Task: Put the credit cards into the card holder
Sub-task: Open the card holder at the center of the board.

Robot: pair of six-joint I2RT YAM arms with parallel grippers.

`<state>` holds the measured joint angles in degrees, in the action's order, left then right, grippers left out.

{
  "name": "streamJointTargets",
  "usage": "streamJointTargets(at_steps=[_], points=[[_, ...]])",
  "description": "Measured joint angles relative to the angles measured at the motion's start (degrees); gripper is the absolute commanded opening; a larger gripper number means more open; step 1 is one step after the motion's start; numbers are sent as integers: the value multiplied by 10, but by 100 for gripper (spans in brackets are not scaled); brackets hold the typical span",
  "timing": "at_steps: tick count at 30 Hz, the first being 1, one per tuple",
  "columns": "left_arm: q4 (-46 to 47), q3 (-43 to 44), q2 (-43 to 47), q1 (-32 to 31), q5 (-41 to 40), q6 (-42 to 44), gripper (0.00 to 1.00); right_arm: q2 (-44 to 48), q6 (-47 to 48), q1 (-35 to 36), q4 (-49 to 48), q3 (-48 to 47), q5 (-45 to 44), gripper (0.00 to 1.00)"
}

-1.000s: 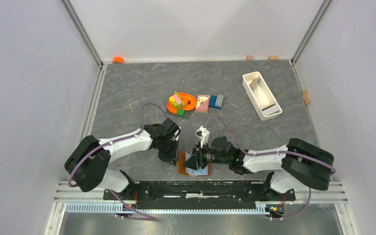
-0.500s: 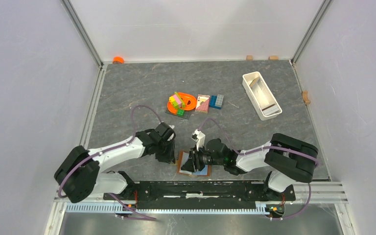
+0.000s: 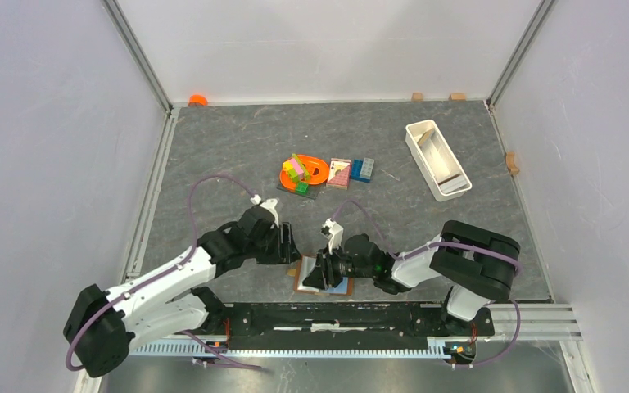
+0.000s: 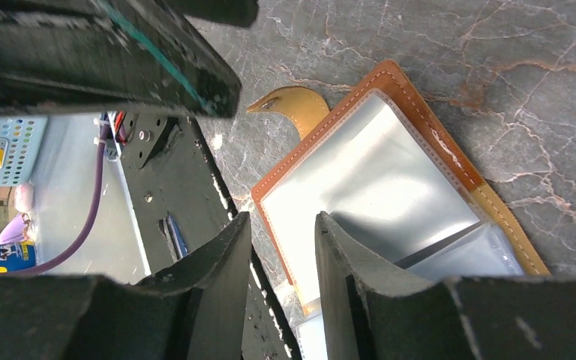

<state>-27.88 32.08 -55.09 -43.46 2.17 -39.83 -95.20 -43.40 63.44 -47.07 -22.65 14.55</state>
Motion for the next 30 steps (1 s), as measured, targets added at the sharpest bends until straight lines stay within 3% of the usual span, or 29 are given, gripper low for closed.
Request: streamJointTargets(at_steps=[12, 18, 23, 30], points=[[116, -44, -81, 0, 29, -18, 64, -1, -1, 0, -14, 10, -6, 41], [161, -48, -131, 0, 33, -17, 54, 23, 2, 1, -5, 19, -6, 47], [174, -49, -142, 0, 40, -17, 51, 105, 12, 1, 52, 25, -13, 50], [178, -53, -143, 0, 45, -14, 44, 222, 22, -2, 215, 19, -89, 51]])
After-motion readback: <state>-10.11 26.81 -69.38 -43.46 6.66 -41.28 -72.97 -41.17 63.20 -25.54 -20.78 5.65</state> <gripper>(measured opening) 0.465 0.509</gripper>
